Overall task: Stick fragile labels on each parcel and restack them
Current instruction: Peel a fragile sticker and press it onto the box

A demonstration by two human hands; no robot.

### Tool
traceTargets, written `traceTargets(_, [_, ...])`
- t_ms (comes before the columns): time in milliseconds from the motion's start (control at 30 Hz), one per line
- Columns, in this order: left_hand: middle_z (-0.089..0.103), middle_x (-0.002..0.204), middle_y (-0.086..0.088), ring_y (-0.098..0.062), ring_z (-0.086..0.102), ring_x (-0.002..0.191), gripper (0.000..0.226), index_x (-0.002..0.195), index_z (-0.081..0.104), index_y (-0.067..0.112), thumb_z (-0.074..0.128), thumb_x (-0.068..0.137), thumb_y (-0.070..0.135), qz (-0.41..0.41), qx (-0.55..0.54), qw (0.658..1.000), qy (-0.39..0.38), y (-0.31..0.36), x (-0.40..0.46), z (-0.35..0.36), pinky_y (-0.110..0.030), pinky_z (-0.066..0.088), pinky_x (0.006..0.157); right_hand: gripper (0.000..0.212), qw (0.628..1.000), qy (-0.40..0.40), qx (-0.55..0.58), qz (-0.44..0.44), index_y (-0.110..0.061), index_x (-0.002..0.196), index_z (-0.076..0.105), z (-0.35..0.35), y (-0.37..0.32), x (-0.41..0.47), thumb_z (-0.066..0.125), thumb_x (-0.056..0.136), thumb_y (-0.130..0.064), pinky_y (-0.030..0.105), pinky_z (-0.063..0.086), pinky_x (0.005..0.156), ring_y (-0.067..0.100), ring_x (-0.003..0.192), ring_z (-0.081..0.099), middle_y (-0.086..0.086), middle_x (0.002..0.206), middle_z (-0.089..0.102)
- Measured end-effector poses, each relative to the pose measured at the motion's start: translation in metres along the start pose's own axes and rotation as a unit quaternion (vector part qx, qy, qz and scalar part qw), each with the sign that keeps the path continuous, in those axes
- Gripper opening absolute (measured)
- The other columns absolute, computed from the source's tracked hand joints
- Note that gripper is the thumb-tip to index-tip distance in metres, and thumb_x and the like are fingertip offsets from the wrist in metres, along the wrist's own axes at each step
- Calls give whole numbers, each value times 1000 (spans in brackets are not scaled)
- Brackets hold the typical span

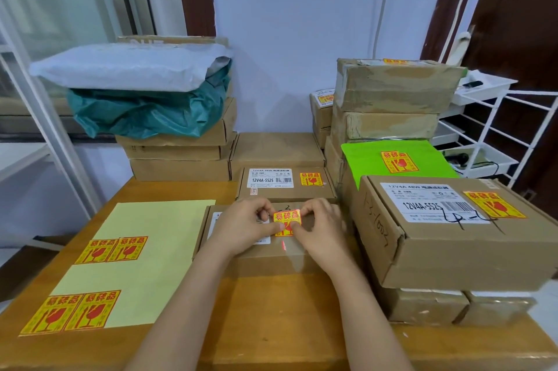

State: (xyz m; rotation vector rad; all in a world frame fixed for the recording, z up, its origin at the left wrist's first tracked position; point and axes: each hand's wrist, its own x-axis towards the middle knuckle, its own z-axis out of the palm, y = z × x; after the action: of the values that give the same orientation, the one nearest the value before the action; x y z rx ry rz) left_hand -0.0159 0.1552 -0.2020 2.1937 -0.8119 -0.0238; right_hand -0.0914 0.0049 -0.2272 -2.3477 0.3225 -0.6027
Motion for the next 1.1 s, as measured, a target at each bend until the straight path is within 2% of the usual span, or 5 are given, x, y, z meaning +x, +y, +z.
traceTargets(267, [51, 75, 9, -6, 45, 74, 22, 90, 63, 24, 77, 76, 31, 21, 19, 1000, 6, 0, -1, 1, -27, 38, 66, 50, 999, -48, 8, 25, -19, 129, 45, -4, -1, -2, 65, 85, -31, 31, 28, 103, 14, 128, 25, -4, 131, 38])
traceTargets(333, [51, 77, 8, -5, 45, 72, 27, 95, 63, 23, 79, 74, 29, 11, -2, 1000, 1, -1, -1, 0, -25, 39, 66, 58, 997, -66, 39, 26, -18, 137, 40, -5, -1, -2, 65, 86, -29, 26, 24, 105, 13, 133, 21, -4, 139, 33])
traceTargets(600, [49, 79, 7, -3, 43, 68, 41, 107, 60, 21, 82, 72, 19, -14, -46, 998, -27, -2, -1, -4, -18, 39, 65, 73, 989, -113, 85, 33, -23, 149, 23, -5, 0, -2, 63, 89, -29, 31, 21, 114, 11, 143, 14, -11, 156, 15])
traceTargets(800, [49, 108, 10, -6, 37, 107, 51, 121, 55, 19, 76, 76, 31, 11, 48, 999, 12, -2, 1, 0, -21, 34, 86, 68, 989, -92, 99, 59, -18, 149, 26, -6, -3, 0, 58, 89, -21, 28, 23, 113, 10, 140, 23, -8, 155, 21])
traceTargets(1100, [48, 134, 5, -11, 35, 127, 58, 135, 46, 20, 62, 85, 47, -10, 136, 991, 3, -5, 5, 5, -29, 31, 101, 60, 988, -78, 119, 66, -17, 146, 34, -9, -4, 3, 56, 90, -14, 21, 32, 101, 8, 131, 34, -8, 148, 32])
